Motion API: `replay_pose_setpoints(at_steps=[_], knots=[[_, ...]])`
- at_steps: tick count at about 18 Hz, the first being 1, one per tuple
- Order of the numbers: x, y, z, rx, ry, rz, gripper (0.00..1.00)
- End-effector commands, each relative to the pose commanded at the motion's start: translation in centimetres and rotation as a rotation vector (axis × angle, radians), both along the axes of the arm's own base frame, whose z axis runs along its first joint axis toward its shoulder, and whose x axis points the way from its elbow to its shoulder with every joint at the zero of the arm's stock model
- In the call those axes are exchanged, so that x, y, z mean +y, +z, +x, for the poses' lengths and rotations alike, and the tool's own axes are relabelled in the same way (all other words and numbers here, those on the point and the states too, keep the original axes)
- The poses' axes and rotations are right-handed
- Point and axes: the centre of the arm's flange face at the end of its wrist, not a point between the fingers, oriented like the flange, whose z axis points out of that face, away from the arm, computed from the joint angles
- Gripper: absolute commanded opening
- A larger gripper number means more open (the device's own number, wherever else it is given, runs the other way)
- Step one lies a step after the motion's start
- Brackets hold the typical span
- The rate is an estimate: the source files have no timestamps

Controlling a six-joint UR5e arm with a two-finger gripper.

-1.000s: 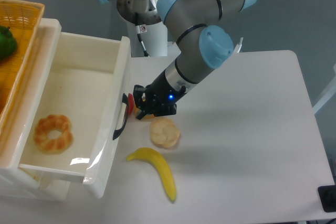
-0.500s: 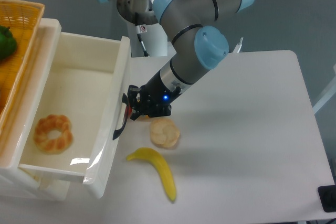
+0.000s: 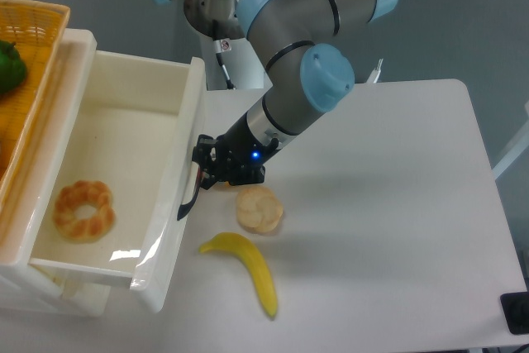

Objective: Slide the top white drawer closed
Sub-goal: 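Push the drawer front into the cabinet with the gripper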

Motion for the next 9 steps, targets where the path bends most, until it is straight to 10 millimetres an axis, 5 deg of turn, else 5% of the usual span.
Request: replay_pose_setpoints(at_steps=[9], knots=[[0.7, 0.4, 1.6, 0.001, -0.023, 0.000, 0.00]])
